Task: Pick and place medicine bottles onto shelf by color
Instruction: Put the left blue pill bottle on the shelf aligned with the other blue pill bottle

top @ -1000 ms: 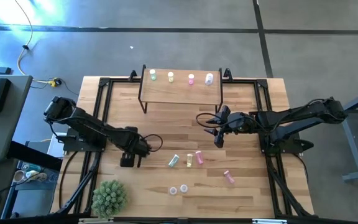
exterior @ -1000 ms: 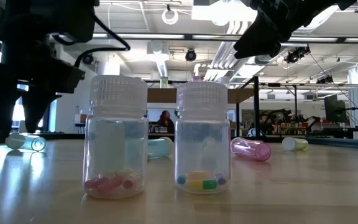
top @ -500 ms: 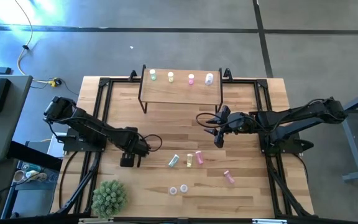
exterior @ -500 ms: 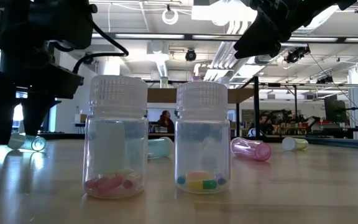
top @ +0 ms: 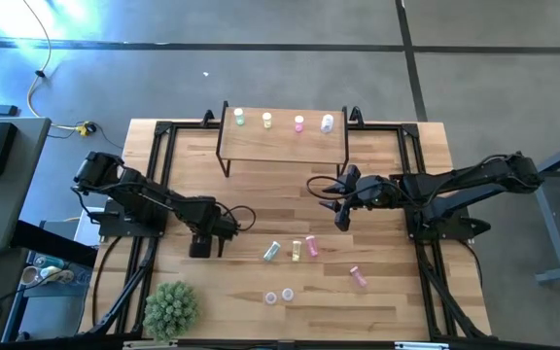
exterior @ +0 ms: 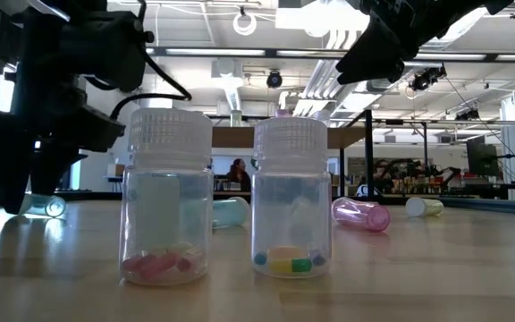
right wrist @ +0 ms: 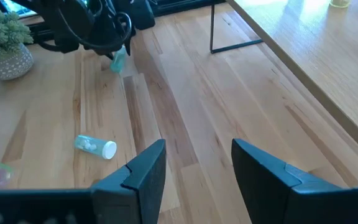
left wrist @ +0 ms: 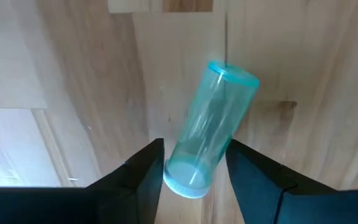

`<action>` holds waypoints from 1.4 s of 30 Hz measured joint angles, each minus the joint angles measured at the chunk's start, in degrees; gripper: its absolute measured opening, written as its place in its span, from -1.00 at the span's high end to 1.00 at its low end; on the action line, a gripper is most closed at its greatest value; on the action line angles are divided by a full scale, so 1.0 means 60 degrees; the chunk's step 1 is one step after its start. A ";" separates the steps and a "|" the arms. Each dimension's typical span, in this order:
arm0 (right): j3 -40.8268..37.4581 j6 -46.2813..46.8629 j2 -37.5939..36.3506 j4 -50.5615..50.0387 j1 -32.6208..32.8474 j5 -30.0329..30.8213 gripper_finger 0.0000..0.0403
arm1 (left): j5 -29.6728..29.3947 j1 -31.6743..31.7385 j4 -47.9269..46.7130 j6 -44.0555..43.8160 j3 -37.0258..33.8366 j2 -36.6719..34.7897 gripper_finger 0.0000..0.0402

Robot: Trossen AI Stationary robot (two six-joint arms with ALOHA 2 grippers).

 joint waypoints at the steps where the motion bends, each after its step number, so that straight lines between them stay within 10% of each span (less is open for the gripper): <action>1: 0.0000 0.0000 0.0000 0.0000 0.0000 0.0001 0.14 | 0.0030 0.0000 -0.0007 -0.0001 0.0000 -0.0007 0.25; 18: 0.0000 0.2338 0.0004 0.0144 0.0007 -0.1030 0.14 | -0.0418 -0.0251 -0.0120 0.0836 0.1448 -0.0011 0.55; 36: 0.0007 0.5115 0.2294 0.3977 -0.0221 -0.4613 0.14 | -0.7147 -0.1342 0.1026 0.5463 0.3486 -0.0018 0.54; 42: 0.0036 0.5286 0.2495 0.5140 -0.0571 -0.5082 0.07 | -0.8002 -0.1610 0.2457 0.7014 0.3486 -0.0018 0.54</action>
